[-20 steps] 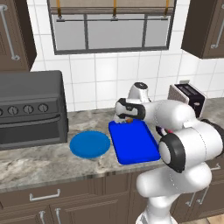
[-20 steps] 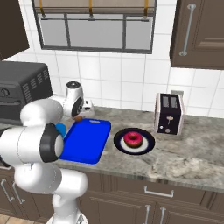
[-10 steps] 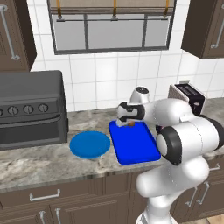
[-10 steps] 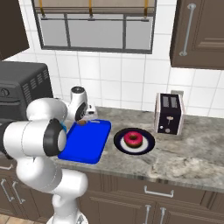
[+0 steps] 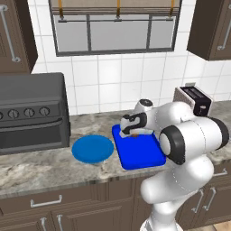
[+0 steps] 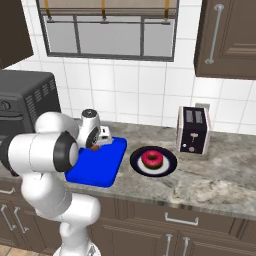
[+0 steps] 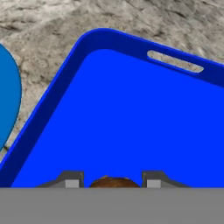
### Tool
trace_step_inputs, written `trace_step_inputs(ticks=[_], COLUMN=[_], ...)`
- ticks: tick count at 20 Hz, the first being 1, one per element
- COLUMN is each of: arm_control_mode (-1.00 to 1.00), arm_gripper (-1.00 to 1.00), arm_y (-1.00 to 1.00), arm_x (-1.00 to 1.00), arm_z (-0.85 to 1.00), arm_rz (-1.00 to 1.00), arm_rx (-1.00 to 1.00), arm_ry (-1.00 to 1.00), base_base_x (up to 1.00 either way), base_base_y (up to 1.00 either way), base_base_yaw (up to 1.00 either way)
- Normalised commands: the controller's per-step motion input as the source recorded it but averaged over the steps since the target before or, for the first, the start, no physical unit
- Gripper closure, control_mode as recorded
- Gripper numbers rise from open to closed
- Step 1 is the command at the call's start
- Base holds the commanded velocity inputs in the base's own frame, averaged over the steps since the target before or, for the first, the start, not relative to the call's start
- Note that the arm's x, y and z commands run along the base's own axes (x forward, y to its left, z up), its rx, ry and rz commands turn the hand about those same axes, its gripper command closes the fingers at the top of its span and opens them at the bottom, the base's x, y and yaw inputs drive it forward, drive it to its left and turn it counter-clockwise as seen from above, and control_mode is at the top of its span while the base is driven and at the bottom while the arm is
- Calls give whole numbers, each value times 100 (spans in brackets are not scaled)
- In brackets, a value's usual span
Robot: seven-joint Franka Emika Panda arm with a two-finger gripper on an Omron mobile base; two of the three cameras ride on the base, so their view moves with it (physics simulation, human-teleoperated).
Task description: Move the dessert items from the plates to the tray.
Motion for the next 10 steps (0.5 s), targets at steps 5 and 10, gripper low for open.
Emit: trace_step_inputs(ticks=[5,10], arm_control_mode=[-100,-100], arm_gripper=[100,100], arm_y=[0,0], arm_x=[13,18], arm_z=[-25,-19], arm_rz=[0,0], arm_rx=[0,0], arm_ry=[0,0], base_base_x=[0,0], base_base_y=[0,0], base_base_yaw=[0,0])
